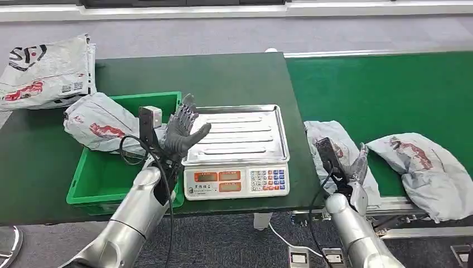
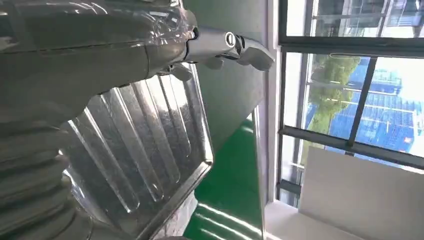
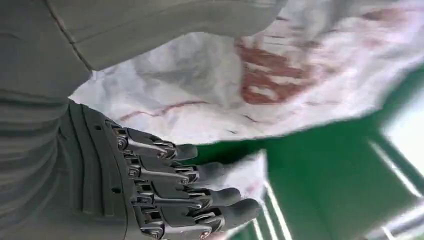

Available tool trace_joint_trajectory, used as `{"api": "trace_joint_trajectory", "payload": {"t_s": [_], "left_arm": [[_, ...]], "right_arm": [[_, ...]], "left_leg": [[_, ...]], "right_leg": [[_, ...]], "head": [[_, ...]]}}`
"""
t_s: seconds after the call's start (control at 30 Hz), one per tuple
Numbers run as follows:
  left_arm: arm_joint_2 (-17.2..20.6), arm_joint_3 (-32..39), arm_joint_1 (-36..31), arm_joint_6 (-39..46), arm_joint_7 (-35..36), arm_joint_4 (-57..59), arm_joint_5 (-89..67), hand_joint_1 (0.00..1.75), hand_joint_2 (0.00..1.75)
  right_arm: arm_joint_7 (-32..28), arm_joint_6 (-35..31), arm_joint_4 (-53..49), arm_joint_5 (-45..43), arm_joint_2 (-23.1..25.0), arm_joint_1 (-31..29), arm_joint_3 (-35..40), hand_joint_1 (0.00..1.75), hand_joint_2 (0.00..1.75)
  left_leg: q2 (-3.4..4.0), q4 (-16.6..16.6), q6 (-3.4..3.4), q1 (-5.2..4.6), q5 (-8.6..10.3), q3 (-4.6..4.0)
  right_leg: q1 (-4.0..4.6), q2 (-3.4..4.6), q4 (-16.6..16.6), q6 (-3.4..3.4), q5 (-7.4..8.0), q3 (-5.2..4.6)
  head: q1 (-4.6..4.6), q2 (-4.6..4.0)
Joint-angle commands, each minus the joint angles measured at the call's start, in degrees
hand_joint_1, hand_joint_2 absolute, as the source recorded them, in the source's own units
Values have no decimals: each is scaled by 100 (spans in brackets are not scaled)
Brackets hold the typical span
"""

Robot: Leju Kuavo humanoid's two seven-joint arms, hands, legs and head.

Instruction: Moved the parcel from conveyor to table for the left to box.

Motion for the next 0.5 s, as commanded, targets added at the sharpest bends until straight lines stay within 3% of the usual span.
{"api": "trace_joint_trajectory", "payload": {"t_s": [0.03, 0.13, 0.33, 0.37, 0.5], "left_arm": [[150, -295, -344, 16, 137, 433, -68, 0, 175], [82, -298, -441, 52, 141, 597, -74, 0, 175], [226, -191, -168, 163, 79, 329, -90, 0, 175], [249, -167, -124, 170, 66, 258, -89, 0, 175], [392, -106, 70, 219, 54, -31, -156, 0, 175]], "right_arm": [[1933, 2216, 2138, 1241, -200, -489, 232, 0, 175], [2250, 3116, 2363, 1737, -229, -330, 525, 0, 175], [2156, 3871, 2467, 1810, -93, -372, 392, 5, 175], [2121, 3885, 2449, 1777, -62, -394, 346, 175, 175], [1958, 3553, 2306, 1681, 91, -591, 173, 175, 175]], "left_leg": [[-1, -8, 1, 2, -2, 18], [-18, -11, 1, 6, -2, 25], [8, -8, 3, 16, -15, 74], [4, -16, 7, 13, -17, 93], [14, -24, 17, 14, -40, 159]], "right_leg": [[3, -2, -11, -2, -2, 20], [8, -21, -17, -2, -6, 32], [30, 5, -36, -2, -11, 80], [28, -2, -44, 0, -16, 101], [28, 4, -56, 8, -38, 168]], "head": [[0, 0], [0, 0], [0, 0], [0, -2], [2, 0]]}}
